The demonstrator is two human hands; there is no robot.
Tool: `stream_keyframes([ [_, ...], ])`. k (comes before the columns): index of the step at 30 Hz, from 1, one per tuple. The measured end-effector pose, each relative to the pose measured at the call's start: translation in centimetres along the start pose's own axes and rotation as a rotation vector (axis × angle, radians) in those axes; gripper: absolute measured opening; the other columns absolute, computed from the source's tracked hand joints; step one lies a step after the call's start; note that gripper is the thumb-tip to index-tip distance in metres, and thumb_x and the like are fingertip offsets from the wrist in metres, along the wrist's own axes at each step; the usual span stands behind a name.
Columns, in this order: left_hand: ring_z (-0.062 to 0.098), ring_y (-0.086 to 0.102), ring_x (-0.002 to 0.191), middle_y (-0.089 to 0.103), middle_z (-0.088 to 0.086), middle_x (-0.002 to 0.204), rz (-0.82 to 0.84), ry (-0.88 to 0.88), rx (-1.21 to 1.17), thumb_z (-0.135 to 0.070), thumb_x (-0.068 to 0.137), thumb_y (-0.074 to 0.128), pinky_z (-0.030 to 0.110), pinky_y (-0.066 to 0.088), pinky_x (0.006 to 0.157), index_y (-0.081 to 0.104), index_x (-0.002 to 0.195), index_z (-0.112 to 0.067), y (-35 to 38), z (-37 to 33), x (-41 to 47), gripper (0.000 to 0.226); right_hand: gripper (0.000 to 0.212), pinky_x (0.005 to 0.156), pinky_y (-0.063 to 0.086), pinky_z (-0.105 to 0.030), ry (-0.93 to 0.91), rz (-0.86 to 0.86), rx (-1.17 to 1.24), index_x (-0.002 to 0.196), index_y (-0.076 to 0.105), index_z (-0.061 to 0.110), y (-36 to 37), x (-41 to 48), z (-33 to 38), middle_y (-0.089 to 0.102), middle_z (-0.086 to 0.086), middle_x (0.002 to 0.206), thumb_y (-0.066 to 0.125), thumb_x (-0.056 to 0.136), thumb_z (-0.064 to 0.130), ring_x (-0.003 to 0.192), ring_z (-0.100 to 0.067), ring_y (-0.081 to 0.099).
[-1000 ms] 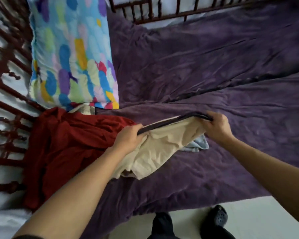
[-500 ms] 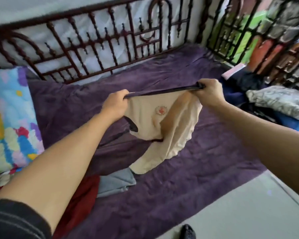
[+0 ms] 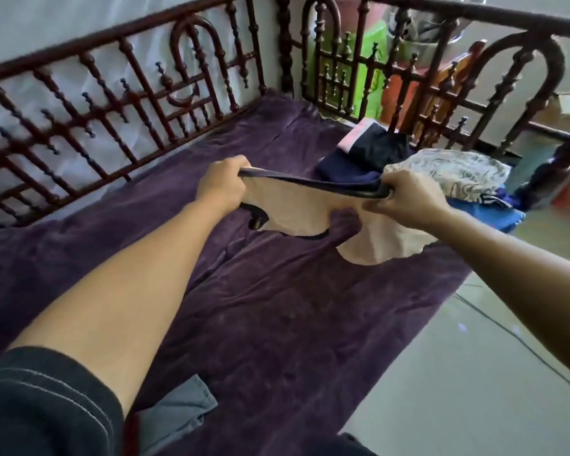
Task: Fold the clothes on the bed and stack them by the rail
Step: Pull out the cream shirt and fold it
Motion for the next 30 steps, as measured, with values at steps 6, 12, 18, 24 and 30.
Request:
stream_keyframes([
  [6,0.034,0.057,0.098,0.063,0.011,0.107,0.232,0.025,0.148,-0.002,0.083,0.046,0.038,0.044,0.074,0.064,0.104,-0.021,8.7,10.0,-9.0,0.034,0.026,0.060,0.036,-0.030,-0.050,0.508,-0.167,0.078,0.057,0.028,17.2,-10.3,1.7,0.067,0.002,0.085,0.065,0.072,0.052,0.085,-0.024,0.061],
  [12,0.036,0.057,0.092,0.058,0.013,0.104,0.457,-0.117,0.323,-0.001,0.082,0.042,0.043,0.048,0.083,0.064,0.107,-0.023,14.2,24.0,-22.2,0.040,0.020,0.060,0.034,-0.029,-0.108,0.848,-0.159,0.083,0.057,0.025,33.7,-20.9,7.1,0.065,-0.004,0.087,0.060,0.075,0.044,0.087,-0.027,0.061],
  [18,0.025,0.053,0.097,0.058,0.003,0.112,0.718,-0.262,0.452,-0.008,0.086,0.046,0.033,0.042,0.087,0.061,0.112,-0.033,17.7,32.5,-35.3,0.039,0.021,0.071,0.040,-0.032,-0.210,1.123,-0.246,0.104,0.062,0.018,43.1,-30.2,11.5,0.064,-0.007,0.107,0.051,0.087,0.025,0.104,-0.029,0.059],
  [24,0.020,0.048,0.119,0.057,-0.004,0.124,0.962,-0.327,0.499,-0.021,0.092,0.045,0.036,0.039,0.095,0.056,0.118,-0.028,19.7,32.6,-40.3,0.029,0.037,0.092,0.044,-0.036,-0.169,1.268,-0.292,0.126,0.059,0.023,42.8,-31.4,9.9,0.060,-0.005,0.124,0.055,0.090,0.032,0.117,-0.026,0.054],
  [30,0.023,0.048,0.113,0.052,0.003,0.119,0.798,-0.293,0.444,-0.011,0.091,0.040,0.038,0.039,0.096,0.056,0.121,-0.023,20.2,28.6,-31.4,0.036,0.033,0.090,0.045,-0.031,0.134,0.986,-0.268,0.123,0.059,0.026,37.2,-20.5,1.6,0.061,-0.001,0.125,0.055,0.091,0.034,0.115,-0.022,0.056],
])
Point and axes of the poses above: each hand's wrist, its own x-axis towards the middle knuckle, its own y-axis out of the palm, z = x × y, the point moved 6 cm from there along x, towards the middle knuckle
